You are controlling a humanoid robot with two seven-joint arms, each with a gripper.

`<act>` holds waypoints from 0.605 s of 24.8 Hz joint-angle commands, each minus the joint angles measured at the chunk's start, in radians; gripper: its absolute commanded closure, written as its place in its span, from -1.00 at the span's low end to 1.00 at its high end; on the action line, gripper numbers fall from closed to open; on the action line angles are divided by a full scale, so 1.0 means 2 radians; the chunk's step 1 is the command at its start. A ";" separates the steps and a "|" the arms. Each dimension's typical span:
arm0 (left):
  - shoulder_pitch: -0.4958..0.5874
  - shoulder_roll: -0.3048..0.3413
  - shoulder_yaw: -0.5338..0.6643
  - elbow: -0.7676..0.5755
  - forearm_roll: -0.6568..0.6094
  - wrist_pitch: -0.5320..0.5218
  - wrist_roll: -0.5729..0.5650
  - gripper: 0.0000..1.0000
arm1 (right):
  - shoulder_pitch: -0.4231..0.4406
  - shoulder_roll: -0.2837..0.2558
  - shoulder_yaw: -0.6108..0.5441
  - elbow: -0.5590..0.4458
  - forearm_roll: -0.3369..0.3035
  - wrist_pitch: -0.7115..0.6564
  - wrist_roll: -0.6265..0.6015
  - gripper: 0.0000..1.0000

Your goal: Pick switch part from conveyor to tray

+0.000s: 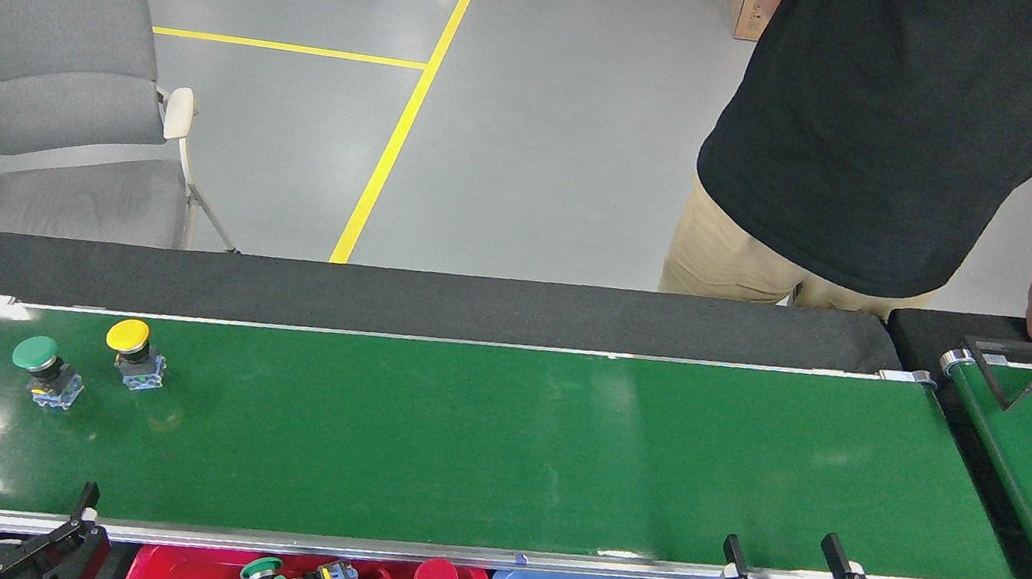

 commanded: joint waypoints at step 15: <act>-0.165 0.092 0.016 0.213 0.032 -0.004 0.004 -1.00 | -0.006 -0.001 0.026 -0.008 0.000 -0.001 -0.004 -0.98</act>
